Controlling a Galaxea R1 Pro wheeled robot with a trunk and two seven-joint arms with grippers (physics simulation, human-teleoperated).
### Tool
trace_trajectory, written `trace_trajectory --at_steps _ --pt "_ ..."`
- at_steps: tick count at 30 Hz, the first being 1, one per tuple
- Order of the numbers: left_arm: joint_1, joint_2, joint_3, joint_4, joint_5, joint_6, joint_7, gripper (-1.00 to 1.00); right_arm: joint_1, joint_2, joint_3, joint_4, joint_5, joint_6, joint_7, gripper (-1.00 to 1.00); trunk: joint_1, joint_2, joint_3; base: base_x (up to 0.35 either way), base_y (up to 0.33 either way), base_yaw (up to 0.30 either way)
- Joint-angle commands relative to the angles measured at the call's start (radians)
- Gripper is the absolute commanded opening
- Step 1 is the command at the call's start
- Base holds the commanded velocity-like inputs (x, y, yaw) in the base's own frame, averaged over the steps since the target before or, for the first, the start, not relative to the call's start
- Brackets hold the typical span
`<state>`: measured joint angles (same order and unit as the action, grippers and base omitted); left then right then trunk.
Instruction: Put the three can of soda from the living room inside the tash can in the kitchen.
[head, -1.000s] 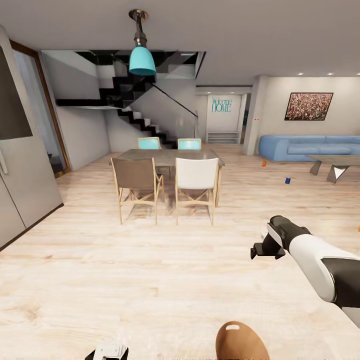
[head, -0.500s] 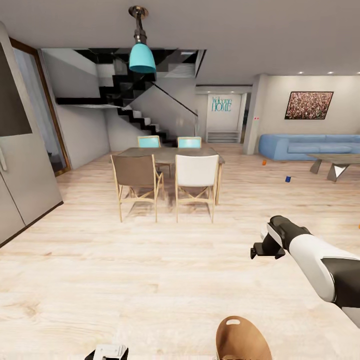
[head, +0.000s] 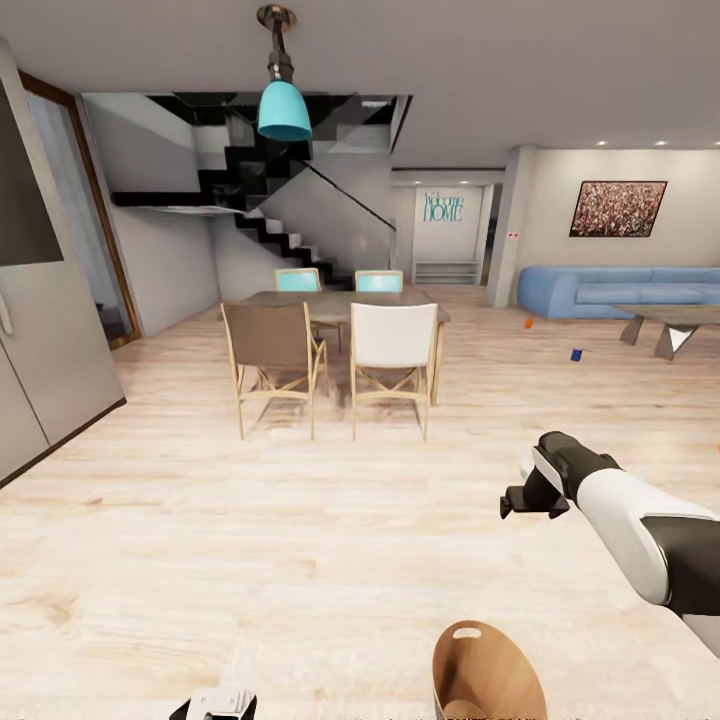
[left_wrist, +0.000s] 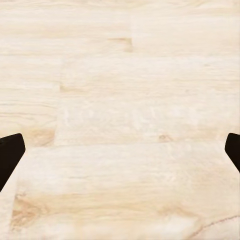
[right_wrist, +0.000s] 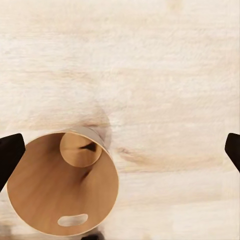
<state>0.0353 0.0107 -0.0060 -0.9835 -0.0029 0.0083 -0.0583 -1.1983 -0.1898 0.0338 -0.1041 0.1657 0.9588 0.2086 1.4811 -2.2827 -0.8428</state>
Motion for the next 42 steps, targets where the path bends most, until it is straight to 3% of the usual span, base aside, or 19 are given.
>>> trace_trajectory --at_steps 1,10,31,42 --pt "0.000 0.000 0.000 0.000 0.000 0.000 0.000 1.00 0.000 0.000 0.000 0.000 0.000 0.000 0.000 1.00 0.004 -0.007 -0.003 0.000 0.000 0.000" --pt "0.000 -0.001 0.000 0.000 -0.002 0.001 0.000 1.00 0.029 0.001 0.000 -0.001 0.000 -0.022 0.000 1.00 0.038 -0.070 -0.031 0.000 0.000 0.000" --pt "0.000 -0.001 0.000 0.000 -0.002 0.001 0.000 1.00 0.034 -0.001 -0.001 -0.002 0.001 -0.046 0.000 1.00 0.119 -0.217 -0.097 0.000 0.000 0.000" --pt "0.000 0.000 0.000 0.000 -0.003 0.001 0.000 1.00 0.034 -0.001 0.000 -0.002 0.001 -0.046 -0.001 1.00 0.124 -0.220 -0.140 0.000 0.000 0.000"
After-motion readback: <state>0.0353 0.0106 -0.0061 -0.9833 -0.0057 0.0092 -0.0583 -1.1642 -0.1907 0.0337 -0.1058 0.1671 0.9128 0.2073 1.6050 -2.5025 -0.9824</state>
